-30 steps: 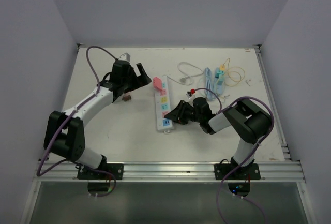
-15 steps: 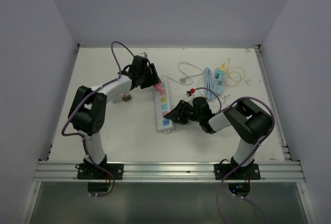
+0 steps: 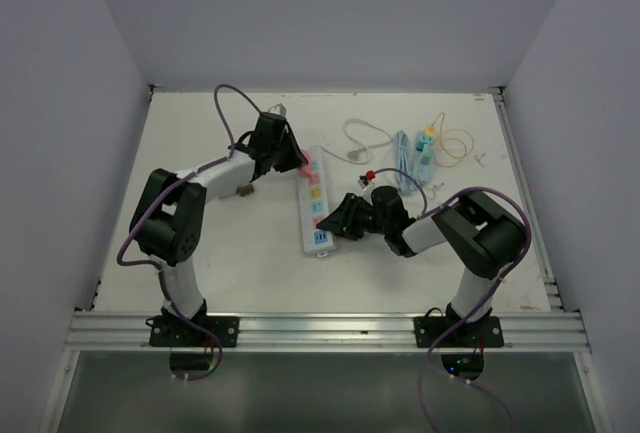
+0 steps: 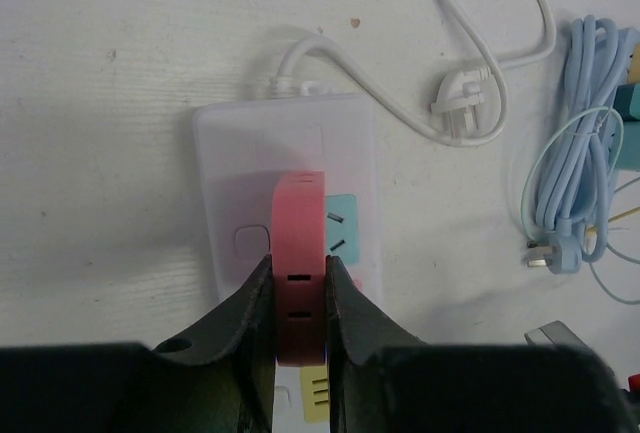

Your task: Pull the plug off the socket

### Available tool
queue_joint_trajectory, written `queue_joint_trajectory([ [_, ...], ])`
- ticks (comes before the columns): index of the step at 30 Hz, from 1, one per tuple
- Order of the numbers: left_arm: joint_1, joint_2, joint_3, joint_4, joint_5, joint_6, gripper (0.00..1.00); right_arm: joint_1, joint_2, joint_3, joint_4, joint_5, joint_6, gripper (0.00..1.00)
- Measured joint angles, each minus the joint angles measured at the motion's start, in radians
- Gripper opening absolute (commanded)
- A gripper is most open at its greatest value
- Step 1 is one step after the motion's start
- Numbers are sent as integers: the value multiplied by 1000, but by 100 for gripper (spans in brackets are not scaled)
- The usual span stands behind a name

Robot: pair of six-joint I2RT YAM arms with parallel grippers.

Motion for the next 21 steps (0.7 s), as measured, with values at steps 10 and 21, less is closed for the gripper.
queue_joint_trajectory([
  [10,-38,-100,-148,6,23,11,0,1,0,81,-122,14,-64,61],
  [21,-93,-208,-208,-29,41,27,0,-31,47,133,-118,11,-68,61],
])
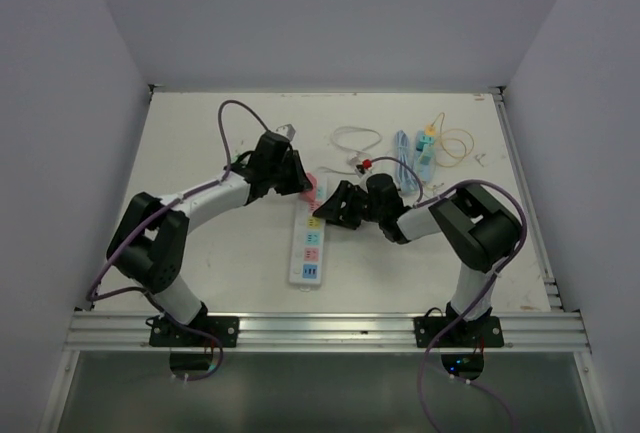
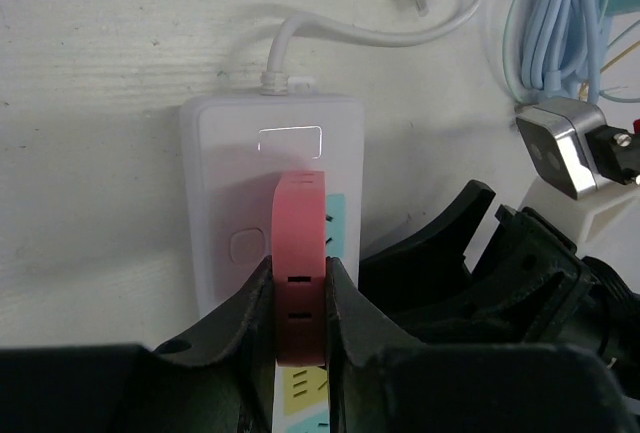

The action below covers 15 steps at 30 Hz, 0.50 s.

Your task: Pull the plug off the socket

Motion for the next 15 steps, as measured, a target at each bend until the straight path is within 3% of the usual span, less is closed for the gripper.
queue_joint_trajectory([
  [5,-6,-43,-21,0,3,2,0,-13,31,-3,70,-38,18,59],
  [8,-7,-64,-48,5,5,2,0,-14,52,-21,136,-77,33,49],
  [14,-12,-80,-82,17,18,1,0,-18,89,-63,266,-136,80,16],
  [15,-12,-82,-84,21,21,0,0,-19,92,-68,277,-138,84,7],
])
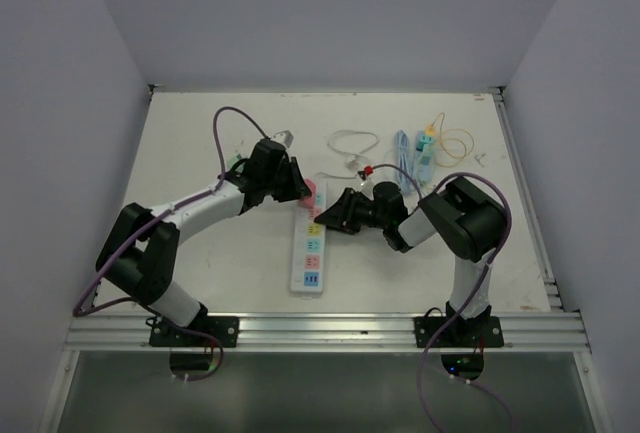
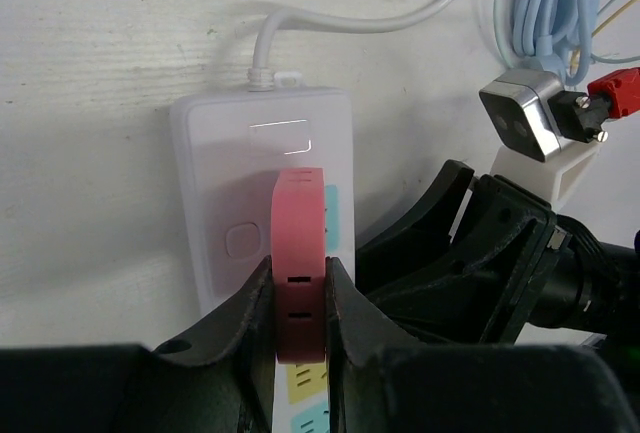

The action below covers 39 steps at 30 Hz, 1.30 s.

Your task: Pull the plug off the socket

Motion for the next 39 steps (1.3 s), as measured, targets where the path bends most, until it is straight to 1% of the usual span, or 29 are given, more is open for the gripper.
queue_joint_trajectory([
  [1,0,-2,-1,2,3,0,0,-2,2,-6,13,-1,4,2],
  [2,-1,-5,-1,2,5,0,0,-3,2,-11,24,-4,4,0],
  [8,-6,-26,-1,-6,-8,3,0,-5,0,-26,34,7,-10,0],
  [16,-13,-62,42,-81,-115,49,0,-5,-109,-29,-142,80,-104,0],
  [23,6,-126,39,-128,-198,55,0,-5,-156,-26,-221,116,-146,0],
  [28,109,-174,-74,-97,-192,47,0,-6,-173,-26,-249,124,-162,0],
  [32,198,-181,-182,-80,-185,35,0,-6,-176,-25,-255,126,-167,0],
  [39,233,-196,-263,-27,-180,13,0,-6,-194,-25,-281,136,-179,0],
])
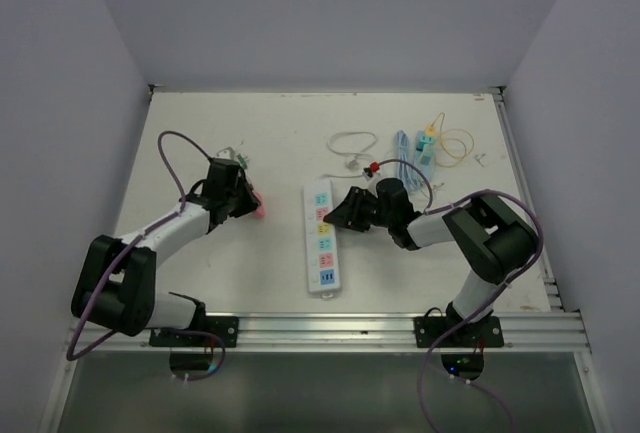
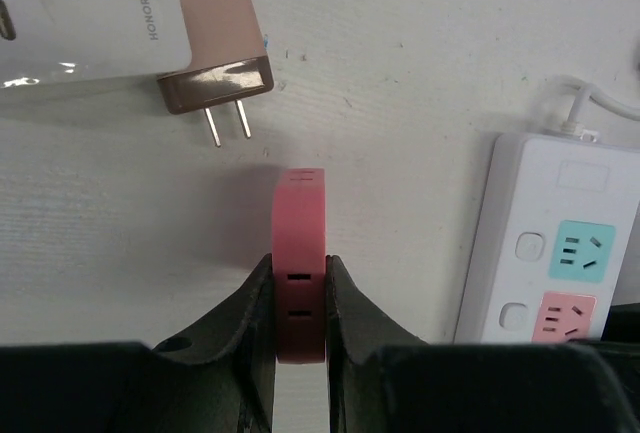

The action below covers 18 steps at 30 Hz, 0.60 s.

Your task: Pull the plug off the socket

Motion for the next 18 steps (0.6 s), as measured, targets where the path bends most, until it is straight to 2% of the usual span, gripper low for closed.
queue_joint_trajectory([
  [13,103,-97,-127,52,-13,-41,2,0,-11,2,-20,7,-13,0],
  [16,120,-101,-153,56,-21,-45,9,0,-11,2,-21,7,-13,0],
  [18,129,-114,-163,58,-20,-45,17,0,-12,2,-22,7,-14,0],
])
